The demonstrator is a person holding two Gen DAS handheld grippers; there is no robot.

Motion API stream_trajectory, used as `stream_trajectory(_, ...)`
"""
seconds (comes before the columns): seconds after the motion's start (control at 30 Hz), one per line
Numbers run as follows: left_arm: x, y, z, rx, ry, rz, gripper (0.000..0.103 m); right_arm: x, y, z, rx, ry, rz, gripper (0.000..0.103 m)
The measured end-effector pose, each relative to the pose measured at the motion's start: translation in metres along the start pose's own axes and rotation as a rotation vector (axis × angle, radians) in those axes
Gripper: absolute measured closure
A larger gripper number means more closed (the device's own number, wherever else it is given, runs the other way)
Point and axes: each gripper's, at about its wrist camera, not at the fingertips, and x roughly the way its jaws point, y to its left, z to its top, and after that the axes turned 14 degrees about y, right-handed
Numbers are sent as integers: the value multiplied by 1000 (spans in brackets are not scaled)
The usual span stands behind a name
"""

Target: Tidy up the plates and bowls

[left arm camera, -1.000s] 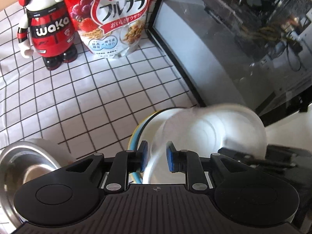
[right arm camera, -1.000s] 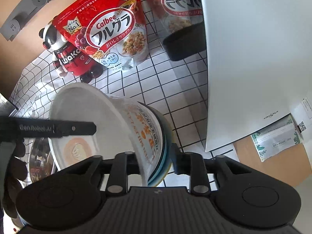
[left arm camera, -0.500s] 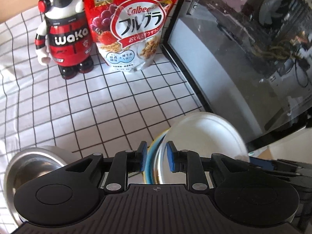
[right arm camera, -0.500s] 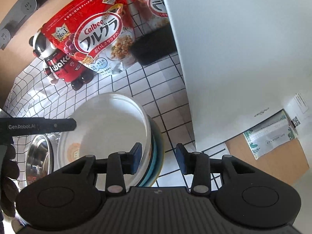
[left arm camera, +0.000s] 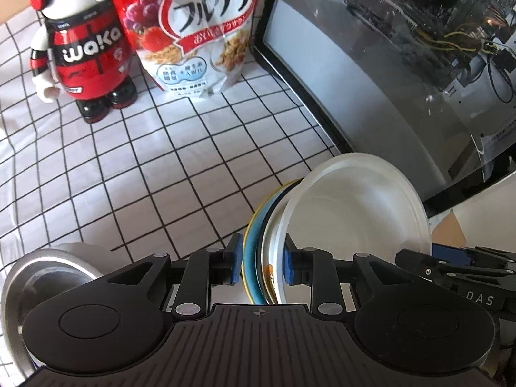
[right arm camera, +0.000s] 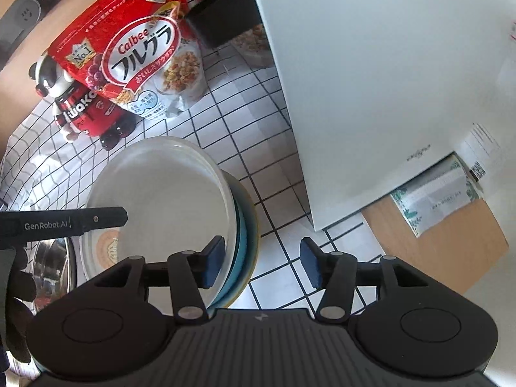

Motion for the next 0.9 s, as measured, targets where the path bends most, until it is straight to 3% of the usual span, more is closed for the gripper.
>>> stream_trajectory(0.17,11,12,3,13,22,-51,72,9,8,-9,36,14,15,50)
stream_trajectory(0.33,26,22,14,42,60,-95,70,22,9,-15,159,38,110,50)
stream_trajectory(0.47,46,19,26,92,125,-115,71,32,12,-18,243,28,78,50)
stream_trajectory(0.53,49,18,32,110,111,-134,71,37,13,-18,262,23,89,50)
stream_trajectory(0.7,56,14,44,113,129,-180,71,46,22,-11,186,-9,89,48)
stream_trajectory(0.77,58,14,48,129,134,-189,68,50,24,-7,136,-8,102,38)
stream_trajectory(0.9,59,13,52,165,148,-199,68,53,22,-4,111,1,136,35)
